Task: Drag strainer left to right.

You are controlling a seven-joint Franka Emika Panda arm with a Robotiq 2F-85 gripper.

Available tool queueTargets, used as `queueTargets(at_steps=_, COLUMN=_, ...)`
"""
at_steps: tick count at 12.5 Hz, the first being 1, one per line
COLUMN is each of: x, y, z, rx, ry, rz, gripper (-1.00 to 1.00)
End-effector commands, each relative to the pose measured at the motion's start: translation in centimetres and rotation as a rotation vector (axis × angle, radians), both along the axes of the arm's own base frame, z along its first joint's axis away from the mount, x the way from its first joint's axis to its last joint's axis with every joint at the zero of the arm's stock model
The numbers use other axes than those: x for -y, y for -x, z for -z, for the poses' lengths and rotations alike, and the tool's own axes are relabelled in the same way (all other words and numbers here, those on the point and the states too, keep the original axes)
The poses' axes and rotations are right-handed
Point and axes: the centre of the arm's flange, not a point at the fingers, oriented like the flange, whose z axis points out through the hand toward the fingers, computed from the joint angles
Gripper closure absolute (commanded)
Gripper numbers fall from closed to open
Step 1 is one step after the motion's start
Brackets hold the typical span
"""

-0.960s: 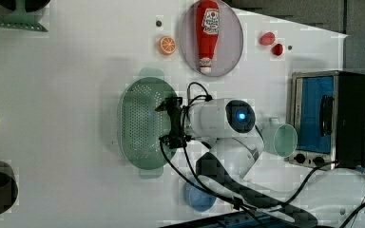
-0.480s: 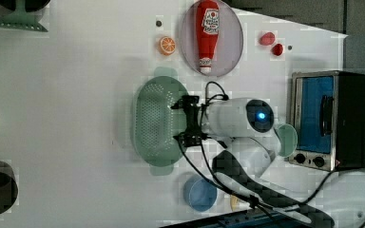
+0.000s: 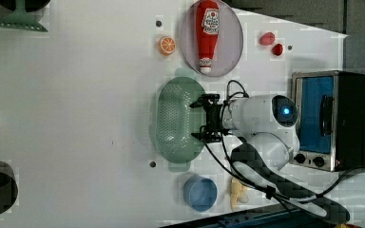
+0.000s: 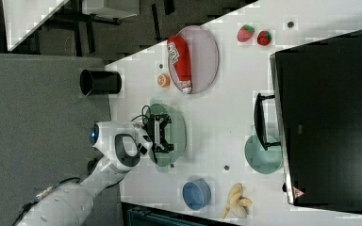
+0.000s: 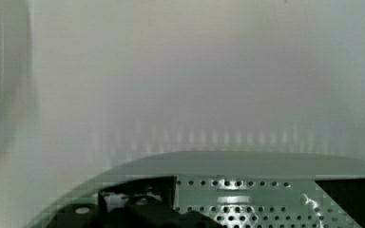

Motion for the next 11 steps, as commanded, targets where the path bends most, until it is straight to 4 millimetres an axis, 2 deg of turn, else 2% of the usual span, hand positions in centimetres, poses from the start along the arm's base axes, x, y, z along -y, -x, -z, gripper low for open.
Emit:
queueTargets(at_steps=1, x=3.5, y=-1.5, z=-0.6, rx=0.017, ry=-0.006, rz=-0.043, gripper=-1.0)
queueTargets(at_steps=5, x=7.4, y=-2.2, z=-0.7, rx=0.018, ry=0.005, rz=-0.06, gripper=-1.0)
queueTargets(at_steps=11, x=13.2, y=-1.6, z=-0.9, rx=0.007, ry=0.028, rz=-0.093, gripper=-1.0)
